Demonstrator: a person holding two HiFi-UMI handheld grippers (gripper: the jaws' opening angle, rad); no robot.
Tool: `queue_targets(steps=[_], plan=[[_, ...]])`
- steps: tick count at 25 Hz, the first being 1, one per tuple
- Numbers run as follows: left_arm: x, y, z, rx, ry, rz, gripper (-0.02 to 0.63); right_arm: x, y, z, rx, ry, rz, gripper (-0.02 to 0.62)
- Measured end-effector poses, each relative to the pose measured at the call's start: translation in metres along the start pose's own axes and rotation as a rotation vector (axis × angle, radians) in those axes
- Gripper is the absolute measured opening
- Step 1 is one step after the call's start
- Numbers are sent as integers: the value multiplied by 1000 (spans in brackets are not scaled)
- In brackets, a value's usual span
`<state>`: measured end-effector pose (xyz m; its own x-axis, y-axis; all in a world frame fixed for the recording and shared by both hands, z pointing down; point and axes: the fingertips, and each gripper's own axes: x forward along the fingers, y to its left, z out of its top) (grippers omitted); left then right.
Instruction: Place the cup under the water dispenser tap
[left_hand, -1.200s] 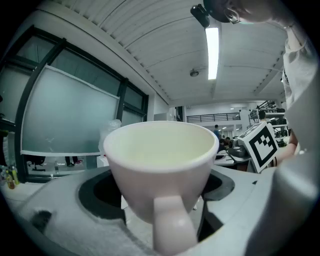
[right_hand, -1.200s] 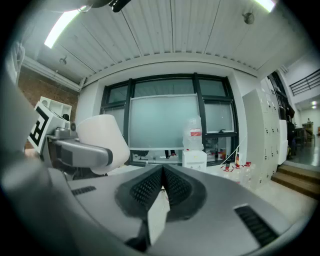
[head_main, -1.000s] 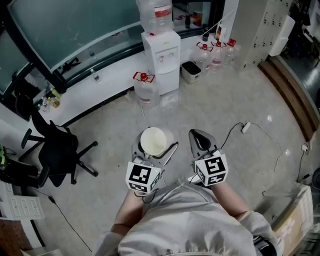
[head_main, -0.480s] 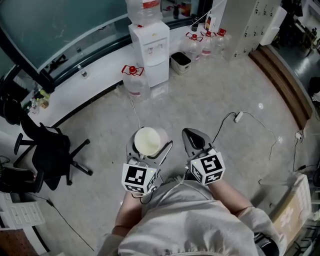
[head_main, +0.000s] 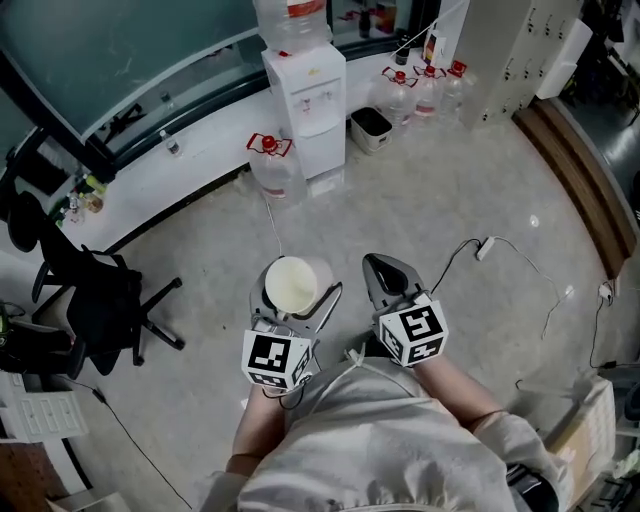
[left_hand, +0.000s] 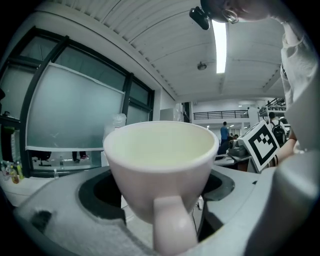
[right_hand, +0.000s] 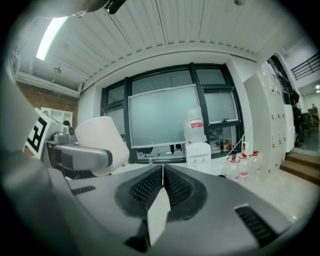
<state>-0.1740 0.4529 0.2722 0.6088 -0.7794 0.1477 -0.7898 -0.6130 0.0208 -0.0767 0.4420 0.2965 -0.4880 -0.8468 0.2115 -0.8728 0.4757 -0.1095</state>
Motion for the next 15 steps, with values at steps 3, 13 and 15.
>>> queue_targets(steps=[3,13,15], plan=[[27,2,4,13,-3,35,454,17,-29,8,-1,-11,31,29],[144,4,24,9,-10,149,454,70,-152,37,-10,-26,110,29],[171,2,26,7,-10,156,454,80,-177,41,-14,-22,119,29]])
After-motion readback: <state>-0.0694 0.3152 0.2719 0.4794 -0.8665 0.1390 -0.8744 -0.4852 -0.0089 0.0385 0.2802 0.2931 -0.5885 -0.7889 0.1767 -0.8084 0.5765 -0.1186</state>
